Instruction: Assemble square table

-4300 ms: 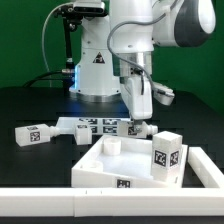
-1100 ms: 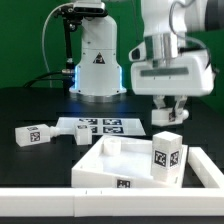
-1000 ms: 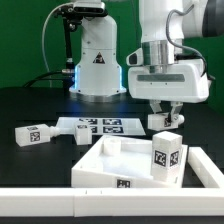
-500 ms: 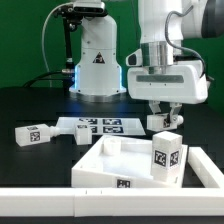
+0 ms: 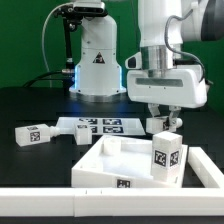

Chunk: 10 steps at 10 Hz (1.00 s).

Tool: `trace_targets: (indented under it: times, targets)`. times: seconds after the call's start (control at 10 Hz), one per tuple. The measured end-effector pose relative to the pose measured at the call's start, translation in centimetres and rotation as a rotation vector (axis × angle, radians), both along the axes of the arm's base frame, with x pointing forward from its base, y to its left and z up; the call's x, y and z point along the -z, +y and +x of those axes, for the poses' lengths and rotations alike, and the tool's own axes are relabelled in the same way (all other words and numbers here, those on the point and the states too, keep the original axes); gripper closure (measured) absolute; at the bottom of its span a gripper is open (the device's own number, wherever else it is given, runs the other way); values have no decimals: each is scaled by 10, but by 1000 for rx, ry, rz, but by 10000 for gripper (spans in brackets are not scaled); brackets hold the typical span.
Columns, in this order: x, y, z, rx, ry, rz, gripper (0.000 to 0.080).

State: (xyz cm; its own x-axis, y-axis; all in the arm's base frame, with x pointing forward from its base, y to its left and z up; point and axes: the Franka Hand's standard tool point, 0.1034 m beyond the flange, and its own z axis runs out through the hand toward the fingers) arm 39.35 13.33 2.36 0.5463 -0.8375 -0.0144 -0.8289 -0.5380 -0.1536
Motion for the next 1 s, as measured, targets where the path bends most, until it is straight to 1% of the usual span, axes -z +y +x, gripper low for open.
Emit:
trace_targets:
  times: [0.1, 0.2, 0.3, 0.4, 0.5, 0.6, 0.7, 0.8, 0.9, 1.0]
  targets:
    - [3, 4, 1, -8, -4, -4, 515]
    - [4, 2, 1, -5, -1, -6, 515]
    - [5, 1, 0, -3, 1, -7, 463]
    - [6, 1, 0, -3, 2, -8, 326]
    - [6, 0, 0, -3, 8, -3, 326]
    - [6, -3, 1, 5, 16, 6, 191]
    - [7, -4, 1, 8, 15, 3, 163]
    - [5, -7, 4, -25, 52, 48, 163]
    - [0, -16, 15, -11, 107, 141, 152]
    - [-7, -20, 22, -8, 172, 235, 151]
